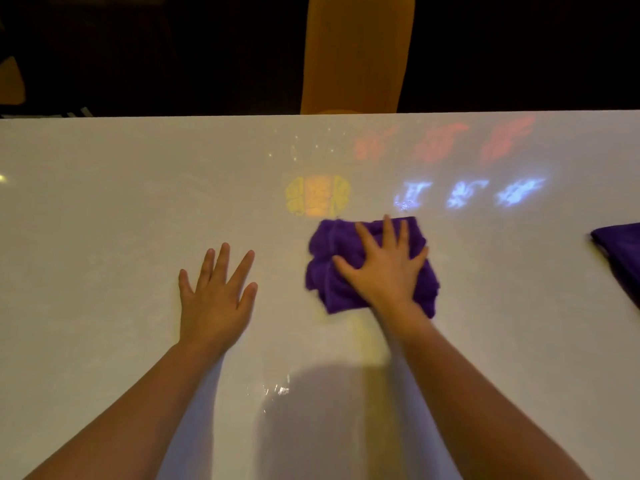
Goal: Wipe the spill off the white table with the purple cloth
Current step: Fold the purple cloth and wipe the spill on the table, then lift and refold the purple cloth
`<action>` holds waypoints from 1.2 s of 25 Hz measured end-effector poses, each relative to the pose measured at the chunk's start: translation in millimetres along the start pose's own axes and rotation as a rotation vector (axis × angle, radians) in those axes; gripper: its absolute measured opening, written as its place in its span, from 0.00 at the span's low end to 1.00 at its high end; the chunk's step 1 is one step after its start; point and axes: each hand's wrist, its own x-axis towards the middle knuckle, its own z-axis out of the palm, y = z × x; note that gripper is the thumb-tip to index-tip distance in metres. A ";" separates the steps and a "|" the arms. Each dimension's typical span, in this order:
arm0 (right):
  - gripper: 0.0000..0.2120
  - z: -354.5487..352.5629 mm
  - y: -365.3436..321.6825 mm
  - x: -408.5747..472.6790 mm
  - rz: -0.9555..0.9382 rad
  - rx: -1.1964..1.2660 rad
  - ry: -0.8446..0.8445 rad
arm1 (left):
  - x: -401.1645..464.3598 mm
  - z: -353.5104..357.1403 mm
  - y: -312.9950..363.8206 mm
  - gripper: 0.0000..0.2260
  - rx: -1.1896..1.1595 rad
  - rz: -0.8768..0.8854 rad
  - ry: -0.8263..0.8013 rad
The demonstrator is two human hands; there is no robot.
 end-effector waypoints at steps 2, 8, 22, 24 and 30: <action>0.37 -4.1 41.5 -13.3 0.128 -0.007 0.055 | -1.0 -1.7 0.2 0.26 -0.016 -0.001 -0.006; 0.38 29.8 -33.4 -116.3 0.063 0.050 0.072 | 0.0 0.2 1.6 0.27 0.019 -0.018 0.003; 0.19 -34.4 5.4 -39.2 -0.371 0.162 0.017 | 10.6 -59.4 73.9 0.21 -0.407 0.290 -0.033; 0.19 -33.8 4.5 -35.4 -0.391 0.149 -0.063 | 9.4 -50.3 83.1 0.23 -0.346 0.256 -0.150; 0.21 -18.7 -1.2 -35.0 -0.311 0.137 -0.008 | 8.0 -40.7 80.8 0.22 -0.437 0.204 -0.110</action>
